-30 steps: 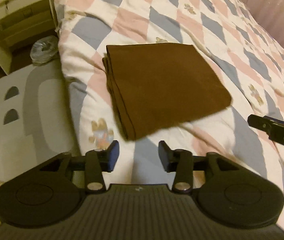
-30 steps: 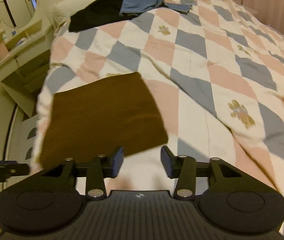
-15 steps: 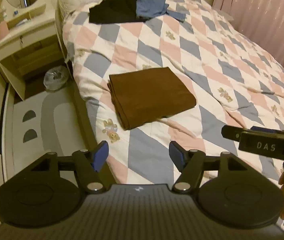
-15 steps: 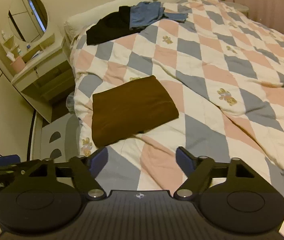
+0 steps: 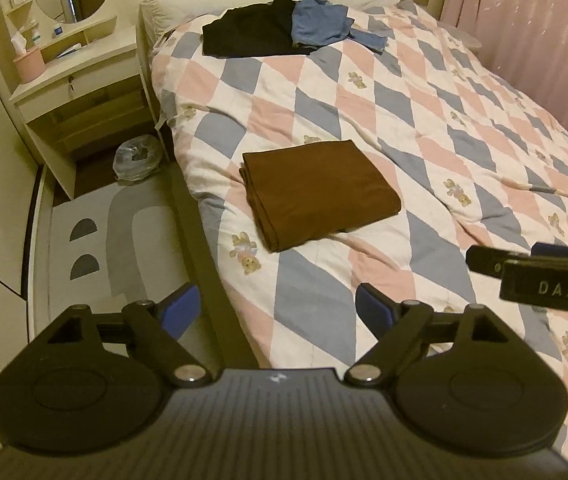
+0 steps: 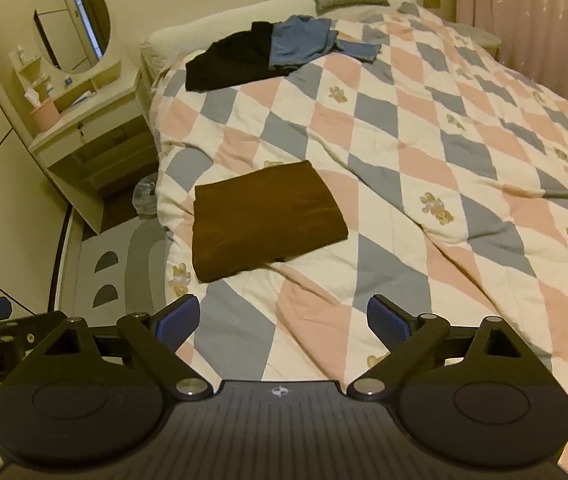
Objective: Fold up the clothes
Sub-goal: 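Open both grippers and release the folded brown shirt on the quilt, then grasp the folded shirt edge with both grippers and lift it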
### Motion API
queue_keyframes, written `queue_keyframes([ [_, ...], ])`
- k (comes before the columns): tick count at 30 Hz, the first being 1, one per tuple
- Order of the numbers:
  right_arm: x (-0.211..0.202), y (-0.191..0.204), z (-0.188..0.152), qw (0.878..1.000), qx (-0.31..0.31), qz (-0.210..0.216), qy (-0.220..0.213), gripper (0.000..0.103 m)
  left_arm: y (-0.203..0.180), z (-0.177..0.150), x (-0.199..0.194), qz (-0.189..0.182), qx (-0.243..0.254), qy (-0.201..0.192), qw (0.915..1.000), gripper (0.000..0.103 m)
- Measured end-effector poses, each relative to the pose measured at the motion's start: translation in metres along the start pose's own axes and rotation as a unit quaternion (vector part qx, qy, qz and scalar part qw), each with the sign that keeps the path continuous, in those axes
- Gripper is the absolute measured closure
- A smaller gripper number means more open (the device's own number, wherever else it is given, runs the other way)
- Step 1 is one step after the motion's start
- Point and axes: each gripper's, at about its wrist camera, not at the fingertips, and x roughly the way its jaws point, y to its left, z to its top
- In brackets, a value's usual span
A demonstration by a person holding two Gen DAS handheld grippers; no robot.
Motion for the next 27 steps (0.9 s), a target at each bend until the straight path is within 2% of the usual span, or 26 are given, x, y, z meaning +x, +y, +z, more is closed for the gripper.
queue_keyframes([
  [5, 0.001, 0.000, 0.008, 1.000, -0.007, 0.006, -0.001, 0.010, 0.002, 0.005, 0.004, 0.001, -0.005, 0.001, 1.0000, 0.012],
  [10, 0.009, -0.002, 0.014, 1.000, -0.011, 0.005, 0.005, 0.010, 0.006, 0.009, 0.015, -0.008, -0.007, 0.009, 0.9999, 0.011],
  [14, 0.019, -0.004, 0.019, 1.000, -0.008, 0.006, 0.013, 0.010, 0.014, 0.013, 0.029, -0.027, -0.017, 0.021, 0.9993, 0.004],
  [19, 0.035, -0.012, 0.020, 1.000, 0.002, 0.003, 0.029, 0.010, 0.029, 0.021, 0.055, -0.076, -0.041, 0.041, 0.9954, 0.004],
  [21, 0.047, -0.019, 0.018, 0.999, 0.012, 0.001, 0.042, 0.010, 0.042, 0.024, 0.072, -0.111, -0.072, 0.049, 0.9900, 0.004],
  [23, 0.058, -0.028, 0.015, 0.998, 0.023, -0.003, 0.056, 0.010, 0.059, 0.028, 0.092, -0.147, -0.118, 0.054, 0.9806, 0.004],
  [27, 0.085, -0.045, 0.008, 0.995, 0.051, 0.001, 0.081, 0.012, 0.096, 0.036, 0.143, -0.206, -0.222, 0.064, 0.9509, 0.004],
])
